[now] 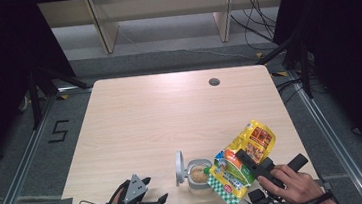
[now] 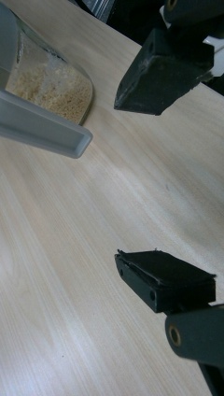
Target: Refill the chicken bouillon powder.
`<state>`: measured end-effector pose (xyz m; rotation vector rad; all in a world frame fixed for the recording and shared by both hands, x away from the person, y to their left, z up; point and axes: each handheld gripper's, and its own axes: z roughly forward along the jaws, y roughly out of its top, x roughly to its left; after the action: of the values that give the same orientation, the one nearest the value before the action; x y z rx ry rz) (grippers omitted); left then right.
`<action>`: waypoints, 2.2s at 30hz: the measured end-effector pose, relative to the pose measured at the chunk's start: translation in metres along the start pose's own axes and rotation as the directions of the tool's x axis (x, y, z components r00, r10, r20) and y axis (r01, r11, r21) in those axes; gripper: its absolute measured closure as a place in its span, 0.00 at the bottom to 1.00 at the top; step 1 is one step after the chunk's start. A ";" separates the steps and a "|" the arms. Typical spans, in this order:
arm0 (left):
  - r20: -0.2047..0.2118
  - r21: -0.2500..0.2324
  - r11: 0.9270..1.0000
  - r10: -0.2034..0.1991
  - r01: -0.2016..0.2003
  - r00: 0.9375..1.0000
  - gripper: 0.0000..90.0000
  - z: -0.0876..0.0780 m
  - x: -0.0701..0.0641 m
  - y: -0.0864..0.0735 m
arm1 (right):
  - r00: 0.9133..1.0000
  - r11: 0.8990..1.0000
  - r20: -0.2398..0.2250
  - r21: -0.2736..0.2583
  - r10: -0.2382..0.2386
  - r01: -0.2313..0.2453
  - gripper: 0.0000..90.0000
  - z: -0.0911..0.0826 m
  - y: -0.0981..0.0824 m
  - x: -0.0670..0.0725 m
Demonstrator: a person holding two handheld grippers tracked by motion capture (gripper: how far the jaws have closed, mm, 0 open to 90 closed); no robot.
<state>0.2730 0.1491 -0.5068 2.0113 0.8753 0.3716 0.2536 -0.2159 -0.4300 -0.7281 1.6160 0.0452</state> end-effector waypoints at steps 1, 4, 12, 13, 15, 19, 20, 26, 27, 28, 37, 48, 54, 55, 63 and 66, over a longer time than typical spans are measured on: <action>-0.002 0.015 1.000 0.020 -0.020 1.000 0.24 -0.001 0.001 0.000 | 0.999 0.999 -0.007 -0.006 -0.037 0.037 0.74 0.000 -0.003 -0.004; 0.000 0.014 1.000 0.016 -0.016 1.000 0.24 -0.001 0.001 0.000 | 0.999 0.999 -0.021 -0.025 0.035 -0.036 0.74 0.001 -0.007 -0.001; -0.004 0.006 1.000 0.002 -0.002 1.000 0.24 -0.001 0.003 0.000 | 0.980 0.982 -0.087 -0.032 0.180 -0.184 0.74 0.001 -0.012 0.002; -0.002 0.007 1.000 -0.001 0.001 1.000 0.24 -0.001 0.003 0.000 | 0.979 0.981 -0.092 -0.050 0.181 -0.186 0.74 0.002 -0.013 0.002; -0.006 0.009 1.000 0.005 -0.005 1.000 0.24 -0.001 0.003 0.000 | 0.963 0.965 -0.106 -0.069 0.246 -0.254 0.74 0.002 -0.016 0.005; -0.004 0.004 1.000 0.000 0.000 1.000 0.24 0.000 0.003 -0.001 | 0.946 0.944 -0.124 -0.110 0.298 -0.312 0.74 0.005 -0.021 0.007; -0.001 -0.001 1.000 -0.005 0.005 1.000 0.24 0.000 0.003 -0.001 | 0.942 0.938 -0.125 -0.119 0.312 -0.326 0.74 0.005 -0.022 0.007; -0.003 0.003 1.000 -0.010 0.010 1.000 0.24 0.000 0.003 -0.001 | 0.889 0.877 -0.165 -0.163 0.427 -0.451 0.74 0.010 -0.027 0.014; -0.003 0.003 1.000 -0.008 0.008 1.000 0.24 0.000 0.003 -0.001 | 0.882 0.874 -0.178 -0.152 0.436 -0.462 0.74 0.010 -0.028 0.015; -0.002 0.002 1.000 -0.014 0.014 1.000 0.24 0.000 0.003 -0.001 | 0.884 0.875 -0.174 -0.153 0.433 -0.459 0.74 0.010 -0.030 0.014; -0.005 0.011 1.000 -0.003 0.003 1.000 0.24 -0.001 0.004 -0.001 | 0.734 0.720 -0.236 -0.160 0.637 -0.676 0.75 0.019 -0.043 0.028; -0.009 0.016 1.000 0.001 -0.001 1.000 0.24 -0.001 0.004 -0.001 | 0.451 0.428 -0.284 -0.143 0.846 -0.892 0.79 0.040 -0.074 0.045; -0.009 0.015 1.000 -0.002 0.002 1.000 0.24 -0.001 0.004 0.000 | 0.279 0.252 -0.313 -0.124 0.908 -0.960 0.82 0.052 -0.084 0.057; -0.006 0.013 1.000 -0.002 0.002 1.000 0.24 -0.001 0.004 0.000 | 0.267 0.238 -0.320 -0.126 0.909 -0.963 0.82 0.054 -0.085 0.058; -0.005 0.001 1.000 -0.012 0.012 1.000 0.24 -0.001 0.003 0.000 | 0.073 0.038 -0.339 -0.110 0.938 -0.993 0.84 0.070 -0.094 0.073; -0.008 -0.003 1.000 -0.013 0.013 1.000 0.24 0.000 0.003 0.000 | 0.026 -0.011 -0.333 -0.109 0.942 -0.994 0.84 0.072 -0.098 0.077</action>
<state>0.2751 0.1519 -0.5071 2.0019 0.8915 0.3734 0.3633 -0.2959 -0.4770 0.4348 2.0026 1.4146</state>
